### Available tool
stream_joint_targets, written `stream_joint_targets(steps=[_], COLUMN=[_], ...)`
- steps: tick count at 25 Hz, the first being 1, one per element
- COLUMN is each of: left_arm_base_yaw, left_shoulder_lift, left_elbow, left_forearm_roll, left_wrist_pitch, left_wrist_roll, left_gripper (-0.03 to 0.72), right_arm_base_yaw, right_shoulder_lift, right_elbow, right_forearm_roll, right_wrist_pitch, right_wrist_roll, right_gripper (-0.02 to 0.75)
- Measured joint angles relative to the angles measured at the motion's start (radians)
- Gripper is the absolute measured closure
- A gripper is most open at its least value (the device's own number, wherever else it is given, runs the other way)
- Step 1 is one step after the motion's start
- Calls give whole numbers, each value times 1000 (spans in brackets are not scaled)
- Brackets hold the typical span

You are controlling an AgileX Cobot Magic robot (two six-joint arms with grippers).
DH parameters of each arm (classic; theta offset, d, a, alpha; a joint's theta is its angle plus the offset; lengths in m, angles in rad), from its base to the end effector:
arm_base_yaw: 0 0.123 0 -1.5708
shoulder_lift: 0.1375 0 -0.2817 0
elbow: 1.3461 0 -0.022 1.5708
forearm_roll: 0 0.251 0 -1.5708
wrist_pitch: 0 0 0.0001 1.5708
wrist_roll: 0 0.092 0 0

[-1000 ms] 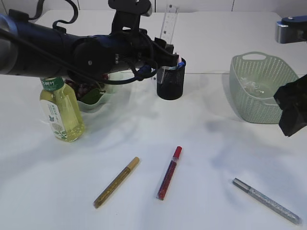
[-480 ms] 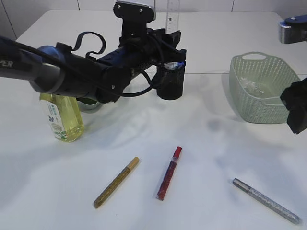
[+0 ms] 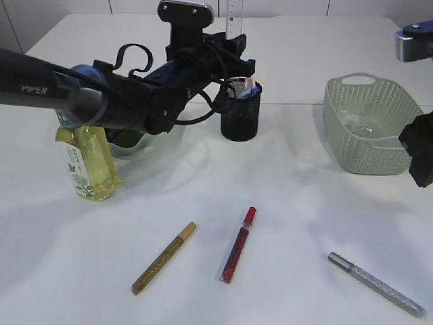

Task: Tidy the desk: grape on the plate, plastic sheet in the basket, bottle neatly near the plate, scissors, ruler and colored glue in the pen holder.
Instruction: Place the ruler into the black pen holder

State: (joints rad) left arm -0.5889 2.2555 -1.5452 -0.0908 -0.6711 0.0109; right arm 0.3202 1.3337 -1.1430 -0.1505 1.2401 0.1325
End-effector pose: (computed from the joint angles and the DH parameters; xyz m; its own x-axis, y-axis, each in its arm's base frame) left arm 0.4310 -0.2816 0.1902 0.0076 -0.0774 -0.9970 0.5091 0.8584 -0.0628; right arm 0.2363 0.0646 0.3106 -0.9442 -0.2263 -0.2394 -0.2029 0.9720 -0.1186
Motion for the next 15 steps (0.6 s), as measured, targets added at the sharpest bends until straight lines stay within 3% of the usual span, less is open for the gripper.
stream_joint_targets(steps=[15], left_arm_base_yaw=[7], left_shoulder_lift=[120], left_elbow=[-180], left_forearm_roll=[0], left_wrist_pitch=[83], left_wrist_roll=[0], left_gripper=[410], right_arm_base_yaw=[0], right_shoulder_lift=[0], right_elbow=[0], right_forearm_roll=[-15], right_wrist_pitch=[0], right_wrist_roll=[-1], right_gripper=[248])
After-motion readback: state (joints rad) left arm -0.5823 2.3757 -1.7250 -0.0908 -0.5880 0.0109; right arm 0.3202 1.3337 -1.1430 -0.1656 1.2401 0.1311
